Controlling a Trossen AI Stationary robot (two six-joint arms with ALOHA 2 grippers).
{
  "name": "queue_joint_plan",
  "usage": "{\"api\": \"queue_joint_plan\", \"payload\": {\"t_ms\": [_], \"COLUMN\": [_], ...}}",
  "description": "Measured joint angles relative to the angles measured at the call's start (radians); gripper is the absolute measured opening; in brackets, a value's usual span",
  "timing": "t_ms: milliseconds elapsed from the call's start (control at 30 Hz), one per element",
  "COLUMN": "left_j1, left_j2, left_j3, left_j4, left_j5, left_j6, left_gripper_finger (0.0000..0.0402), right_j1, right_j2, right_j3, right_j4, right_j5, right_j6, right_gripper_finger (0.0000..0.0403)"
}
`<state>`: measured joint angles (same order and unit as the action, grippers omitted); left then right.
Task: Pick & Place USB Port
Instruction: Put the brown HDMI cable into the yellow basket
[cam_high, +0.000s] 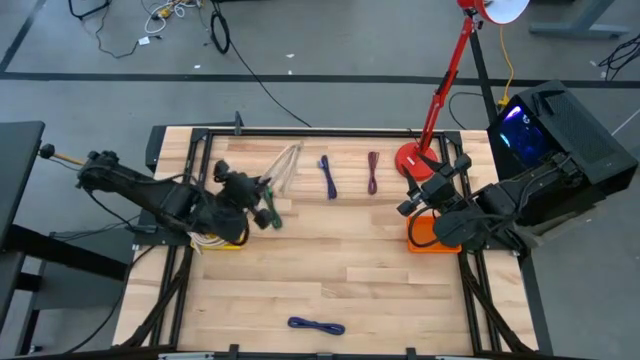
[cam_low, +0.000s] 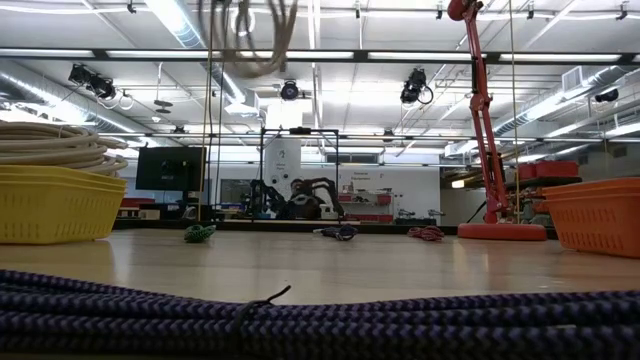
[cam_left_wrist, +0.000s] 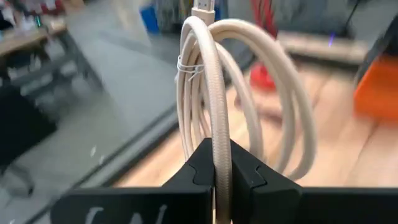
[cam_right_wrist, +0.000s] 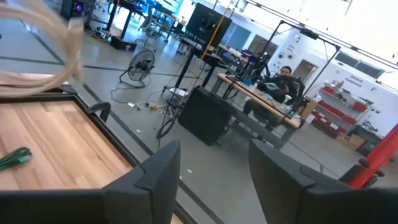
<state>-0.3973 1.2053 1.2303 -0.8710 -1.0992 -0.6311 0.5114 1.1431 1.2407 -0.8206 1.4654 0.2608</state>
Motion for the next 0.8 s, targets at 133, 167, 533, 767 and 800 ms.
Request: {"api": "queue_joint_plan", "payload": {"t_ms": [133,167,533,767,800], "left_j1": [0.002,0.002,-0.059,-0.057,-0.057], "left_j2": [0.01,0.019,0.059,0.055,0.055], "left_j3": [0.019,0.027,0.134,0.158,0.158], "left_j4": [-0.336,-0.406,-0.698,-0.699,-0.699], "left_j5": [0.111,0.129,0.345,0.45,0.468], "left_j6": [-0.281,-0.337,-0.518,-0.482,-0.477], "left_gripper_finger": [0.0017,0.0017,0.0017,0.0017,0.0017], "right_j1": [0.0,0.0,-0.022,-0.056,-0.062], "right_j2": [0.0,0.0,-0.002,-0.005,-0.006], "right_j3": [0.0,0.0,-0.014,-0.087,-0.098], "right_j4": [-0.026,-0.029,-0.12,-0.142,-0.143], "right_j5": [-0.001,-0.005,-0.018,-0.063,-0.064], "right_j6": [0.022,0.023,0.133,0.198,0.208], "right_gripper_finger": [0.0185,0.0185,0.0185,0.0185,0.0185]}}
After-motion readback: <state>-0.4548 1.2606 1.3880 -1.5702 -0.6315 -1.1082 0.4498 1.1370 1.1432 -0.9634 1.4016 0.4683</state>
